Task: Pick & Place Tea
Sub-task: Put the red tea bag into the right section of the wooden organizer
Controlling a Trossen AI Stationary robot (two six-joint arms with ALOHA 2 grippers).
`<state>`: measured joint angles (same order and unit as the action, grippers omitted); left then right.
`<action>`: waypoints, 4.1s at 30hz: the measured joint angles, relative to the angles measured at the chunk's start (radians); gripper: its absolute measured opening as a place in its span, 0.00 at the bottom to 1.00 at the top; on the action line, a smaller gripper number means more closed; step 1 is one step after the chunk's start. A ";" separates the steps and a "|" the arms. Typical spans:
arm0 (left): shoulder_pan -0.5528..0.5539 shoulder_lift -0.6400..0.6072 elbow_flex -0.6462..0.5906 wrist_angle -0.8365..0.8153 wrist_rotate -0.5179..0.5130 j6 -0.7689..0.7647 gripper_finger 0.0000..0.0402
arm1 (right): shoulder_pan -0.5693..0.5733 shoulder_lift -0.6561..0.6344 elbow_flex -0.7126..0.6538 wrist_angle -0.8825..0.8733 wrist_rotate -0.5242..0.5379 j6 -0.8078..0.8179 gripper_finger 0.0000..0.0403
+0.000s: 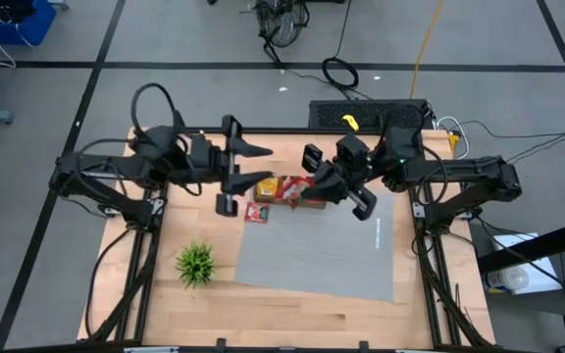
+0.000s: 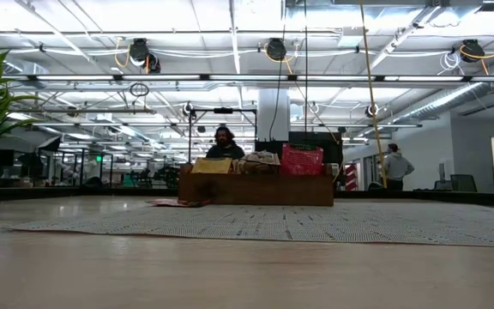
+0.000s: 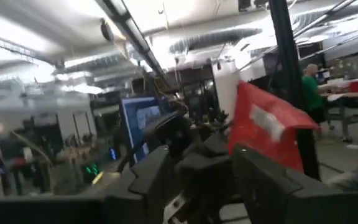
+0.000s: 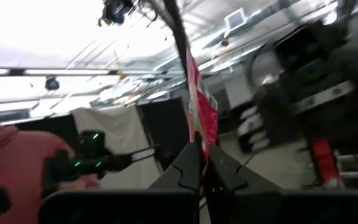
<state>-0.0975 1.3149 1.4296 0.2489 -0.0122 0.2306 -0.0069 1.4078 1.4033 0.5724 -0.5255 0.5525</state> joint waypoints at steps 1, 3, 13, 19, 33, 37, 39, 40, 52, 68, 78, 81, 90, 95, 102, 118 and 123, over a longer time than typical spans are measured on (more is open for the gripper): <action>0.000 -0.009 0.000 -0.015 0.000 -0.026 0.46 | -0.005 -0.007 0.000 -0.013 -0.009 0.002 0.00; 0.001 -0.017 0.002 -0.028 0.001 -0.083 0.50 | -0.011 -0.012 0.000 -0.034 -0.021 0.002 0.00; -0.009 -0.036 0.001 -0.143 0.019 -0.215 0.59 | -0.083 -0.094 0.012 -0.356 -0.003 -0.028 0.00; -0.016 -0.037 0.001 -0.171 0.035 -0.236 0.57 | -0.179 -0.127 0.142 -0.739 -0.003 -0.101 0.00; -0.016 -0.037 0.001 -0.223 0.038 -0.319 0.57 | -0.318 0.009 0.465 -1.494 0.021 -0.391 0.00; -0.016 -0.037 0.001 -0.224 0.038 -0.320 0.57 | -0.335 0.076 0.539 -1.657 0.083 -0.484 0.00; -0.016 -0.037 0.001 -0.224 0.038 -0.319 0.57 | -0.342 0.110 0.572 -1.724 0.114 -0.523 0.00; -0.016 -0.037 0.001 -0.224 0.038 -0.318 0.57 | -0.342 0.128 0.586 -1.748 0.133 -0.544 0.00; -0.016 -0.036 0.001 -0.232 0.038 -0.337 0.57 | -0.325 0.299 0.600 -1.962 0.337 -0.686 0.00; -0.016 -0.030 0.001 -0.273 0.038 -0.387 0.57 | -0.260 0.504 0.575 -2.012 0.399 -0.778 0.00; -0.016 -0.030 0.001 -0.276 0.038 -0.390 0.57 | -0.260 0.510 0.362 -1.933 0.397 -0.802 0.00; -0.016 -0.030 0.001 -0.276 0.038 -0.391 0.57 | -0.268 0.510 0.299 -1.863 0.422 -0.807 0.00; -0.016 -0.030 0.001 -0.275 0.039 -0.391 0.57 | -0.307 0.510 0.267 -1.817 0.452 -0.825 0.00; -0.016 -0.030 0.001 -0.275 0.039 -0.392 0.57 | -0.311 0.510 0.269 -1.784 0.450 -0.860 0.00; -0.016 -0.030 0.001 -0.275 0.047 -0.413 0.57 | -0.305 0.510 0.270 -1.760 0.451 -0.898 0.08; -0.008 -0.030 0.001 -0.274 0.064 -0.397 0.57 | -0.305 0.478 0.273 -1.823 0.500 -0.842 0.41; -0.008 -0.030 0.001 -0.276 0.063 -0.397 0.57 | -0.306 0.399 0.273 -1.822 0.499 -0.777 0.42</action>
<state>-0.1051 1.2846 1.4303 -0.0271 0.0509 -0.1661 -0.3126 1.8069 1.6760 -1.2494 -0.0261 -0.2242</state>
